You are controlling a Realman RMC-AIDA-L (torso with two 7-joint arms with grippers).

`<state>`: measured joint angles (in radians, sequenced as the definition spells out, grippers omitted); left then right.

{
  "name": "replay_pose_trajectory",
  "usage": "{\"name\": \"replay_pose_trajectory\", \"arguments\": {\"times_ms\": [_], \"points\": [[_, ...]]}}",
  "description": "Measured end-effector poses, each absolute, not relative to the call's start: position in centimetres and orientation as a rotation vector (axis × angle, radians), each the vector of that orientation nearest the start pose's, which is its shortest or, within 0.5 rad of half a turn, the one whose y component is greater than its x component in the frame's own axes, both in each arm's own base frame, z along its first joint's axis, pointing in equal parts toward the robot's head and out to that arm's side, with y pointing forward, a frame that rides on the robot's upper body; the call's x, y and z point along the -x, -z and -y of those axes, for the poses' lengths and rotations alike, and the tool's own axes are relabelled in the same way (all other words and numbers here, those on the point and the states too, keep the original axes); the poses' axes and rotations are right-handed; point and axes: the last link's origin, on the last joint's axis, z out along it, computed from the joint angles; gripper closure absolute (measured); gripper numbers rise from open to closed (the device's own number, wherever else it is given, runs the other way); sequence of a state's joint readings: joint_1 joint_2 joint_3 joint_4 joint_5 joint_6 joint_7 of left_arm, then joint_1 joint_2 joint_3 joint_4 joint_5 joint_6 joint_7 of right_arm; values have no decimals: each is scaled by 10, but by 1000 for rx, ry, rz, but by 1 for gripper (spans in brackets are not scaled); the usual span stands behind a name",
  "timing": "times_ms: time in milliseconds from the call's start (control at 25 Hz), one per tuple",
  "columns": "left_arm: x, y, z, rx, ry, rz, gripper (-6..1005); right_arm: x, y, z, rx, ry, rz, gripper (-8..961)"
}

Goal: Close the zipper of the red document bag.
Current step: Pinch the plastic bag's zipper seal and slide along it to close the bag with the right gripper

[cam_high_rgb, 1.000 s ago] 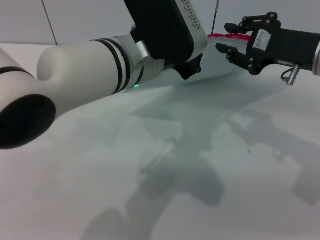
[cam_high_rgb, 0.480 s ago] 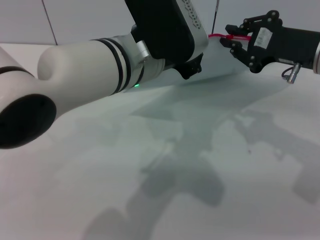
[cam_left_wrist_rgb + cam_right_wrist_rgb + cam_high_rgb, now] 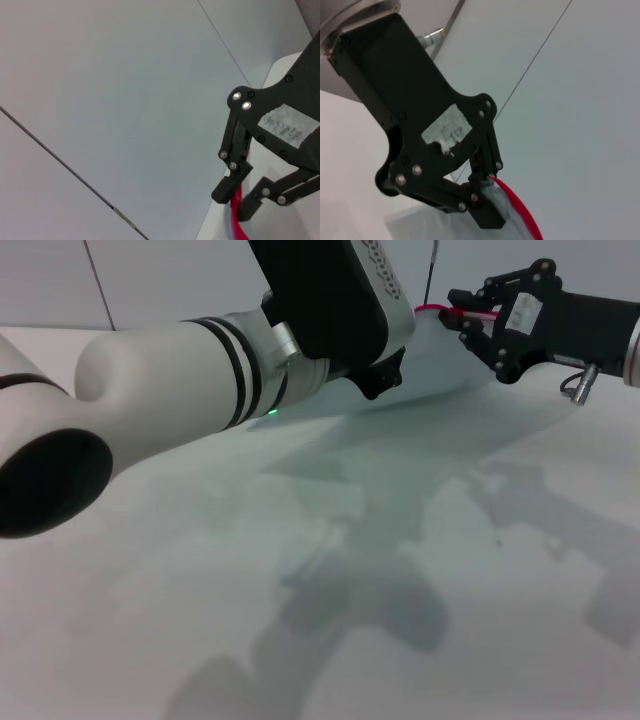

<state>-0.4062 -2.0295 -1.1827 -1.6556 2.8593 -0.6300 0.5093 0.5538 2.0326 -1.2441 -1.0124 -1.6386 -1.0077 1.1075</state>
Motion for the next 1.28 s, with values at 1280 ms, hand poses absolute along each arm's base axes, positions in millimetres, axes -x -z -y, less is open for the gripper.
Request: {"name": "replay_pose_trajectory", "arguments": {"times_ms": [1280], "points": [[73, 24, -357, 2257, 73, -110, 933, -174, -20, -419, 2402, -351, 226, 866]]}}
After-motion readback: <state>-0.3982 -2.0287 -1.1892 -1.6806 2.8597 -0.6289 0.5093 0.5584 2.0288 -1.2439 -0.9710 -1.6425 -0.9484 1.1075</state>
